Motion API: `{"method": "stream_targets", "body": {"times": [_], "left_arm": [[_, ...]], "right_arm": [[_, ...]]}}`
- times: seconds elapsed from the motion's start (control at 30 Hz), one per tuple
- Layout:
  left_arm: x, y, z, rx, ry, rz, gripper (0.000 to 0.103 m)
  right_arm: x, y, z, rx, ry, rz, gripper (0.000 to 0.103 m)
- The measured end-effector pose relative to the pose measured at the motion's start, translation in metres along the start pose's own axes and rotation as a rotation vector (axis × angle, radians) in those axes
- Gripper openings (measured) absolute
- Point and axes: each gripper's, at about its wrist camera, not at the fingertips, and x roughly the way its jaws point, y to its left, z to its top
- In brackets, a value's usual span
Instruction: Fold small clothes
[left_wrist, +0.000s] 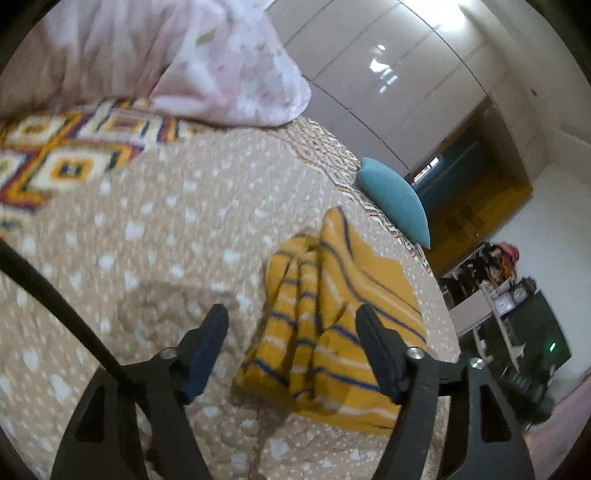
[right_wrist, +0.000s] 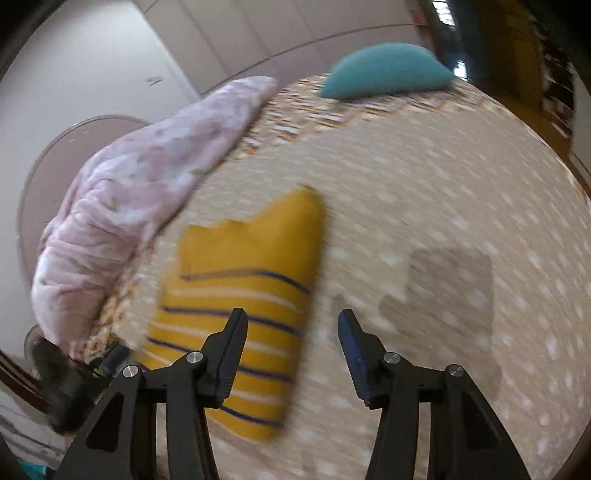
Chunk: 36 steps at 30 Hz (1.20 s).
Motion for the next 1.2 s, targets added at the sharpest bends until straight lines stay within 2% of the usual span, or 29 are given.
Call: {"method": "stream_targets", "body": {"times": [0.13, 0.2, 0.23, 0.33, 0.43, 0.53, 0.63, 0.73, 0.83, 0.87, 0.9, 0.97, 1.03, 1.1, 1.13, 1.2], "left_arm": [[0.016, -0.023, 0.012, 0.135, 0.042, 0.089, 0.072], [0.026, -0.028, 0.015, 0.165, 0.084, 0.097, 0.072], [0.035, -0.028, 0.015, 0.163, 0.119, 0.085, 0.072], [0.049, -0.022, 0.018, 0.133, 0.158, 0.054, 0.074], [0.063, -0.013, 0.021, 0.116, 0.194, -0.009, 0.085], [0.087, -0.011, 0.023, 0.135, 0.301, -0.081, 0.088], [0.102, -0.008, 0.025, 0.148, 0.34, -0.085, 0.088], [0.12, 0.001, 0.027, 0.098, 0.384, -0.094, 0.091], [0.123, -0.009, 0.023, 0.124, 0.396, -0.064, 0.092], [0.124, -0.015, 0.021, 0.13, 0.413, -0.078, 0.088], [0.125, -0.021, 0.018, 0.126, 0.436, -0.104, 0.079], [0.124, -0.031, 0.014, 0.123, 0.432, -0.101, 0.078], [0.125, -0.043, 0.011, 0.113, 0.439, -0.145, 0.074], [0.128, -0.056, 0.007, 0.107, 0.447, -0.185, 0.067], [0.13, -0.061, 0.006, 0.115, 0.444, -0.188, 0.065], [0.135, -0.068, 0.001, 0.148, 0.447, -0.132, 0.055]], "right_arm": [[0.01, -0.035, -0.026, 0.085, 0.02, 0.072, 0.056], [0.02, -0.039, -0.036, 0.107, 0.026, 0.126, 0.056], [0.027, -0.039, -0.041, 0.113, 0.028, 0.161, 0.056], [0.042, -0.035, -0.046, 0.118, 0.039, 0.234, 0.056], [0.053, -0.035, -0.051, 0.137, 0.042, 0.307, 0.061], [0.063, -0.036, -0.046, 0.153, 0.029, 0.358, 0.064], [0.078, -0.028, -0.033, 0.164, 0.029, 0.399, 0.065], [0.098, -0.018, -0.024, 0.181, 0.065, 0.453, 0.065], [0.112, -0.007, -0.017, 0.186, 0.063, 0.446, 0.066], [0.116, -0.005, -0.014, 0.193, 0.069, 0.452, 0.058], [0.118, -0.006, -0.012, 0.205, 0.075, 0.469, 0.049], [0.115, -0.014, -0.007, 0.26, 0.08, 0.532, 0.041], [0.101, -0.021, -0.003, 0.276, 0.053, 0.553, 0.039], [0.081, -0.024, 0.002, 0.247, 0.003, 0.521, 0.039], [0.071, -0.026, 0.005, 0.226, -0.021, 0.493, 0.039], [0.059, -0.031, 0.009, 0.199, -0.045, 0.413, 0.047]]}}
